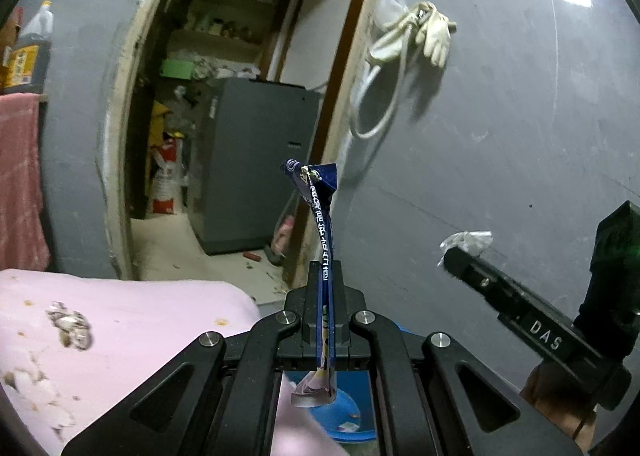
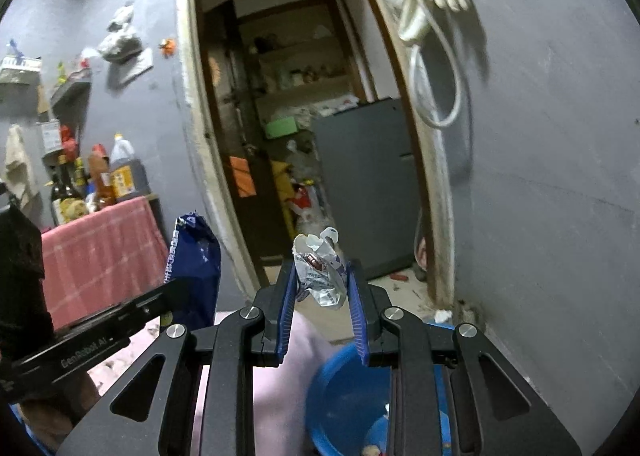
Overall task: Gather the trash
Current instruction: 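Carry the blue wrapper and silver foil toward the blue basin with both tools, then open both grippers over the blue basin to drop the wrapper and foil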
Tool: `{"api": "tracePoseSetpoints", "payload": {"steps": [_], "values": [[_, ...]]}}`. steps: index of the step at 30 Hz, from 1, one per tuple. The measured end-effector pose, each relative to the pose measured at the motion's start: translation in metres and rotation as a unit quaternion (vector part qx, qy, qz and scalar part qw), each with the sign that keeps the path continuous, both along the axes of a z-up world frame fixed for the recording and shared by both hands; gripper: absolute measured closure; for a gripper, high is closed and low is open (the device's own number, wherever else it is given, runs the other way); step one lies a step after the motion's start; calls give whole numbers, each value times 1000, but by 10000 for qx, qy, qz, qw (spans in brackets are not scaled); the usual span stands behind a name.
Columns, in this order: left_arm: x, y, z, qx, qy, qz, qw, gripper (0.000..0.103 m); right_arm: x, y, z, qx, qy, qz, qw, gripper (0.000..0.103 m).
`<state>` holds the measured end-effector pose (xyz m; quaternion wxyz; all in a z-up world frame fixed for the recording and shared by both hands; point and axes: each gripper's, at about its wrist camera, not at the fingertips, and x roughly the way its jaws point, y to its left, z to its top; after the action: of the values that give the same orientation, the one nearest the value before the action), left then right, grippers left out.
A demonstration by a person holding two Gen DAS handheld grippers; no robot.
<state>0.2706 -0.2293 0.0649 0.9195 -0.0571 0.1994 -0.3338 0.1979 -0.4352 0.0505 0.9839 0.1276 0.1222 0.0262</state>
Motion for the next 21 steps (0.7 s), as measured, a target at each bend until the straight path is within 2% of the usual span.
{"api": "tracePoseSetpoints", "payload": {"steps": [6,9,14,21], "values": [[16,-30,-19,148,319,-194,9992,103,10,-27,-26,235,456,-109,9986,79],[29,-42,-32,252,617,-196,9976,103,13,-33,-34,286,611,-130,9976,77],[45,-49,-49,260,953,-159,9950,103,21,-41,-51,309,927,-157,9951,76],[55,-56,-65,355,1259,-195,9912,103,26,-43,-58,343,1117,-144,9930,73]]}}
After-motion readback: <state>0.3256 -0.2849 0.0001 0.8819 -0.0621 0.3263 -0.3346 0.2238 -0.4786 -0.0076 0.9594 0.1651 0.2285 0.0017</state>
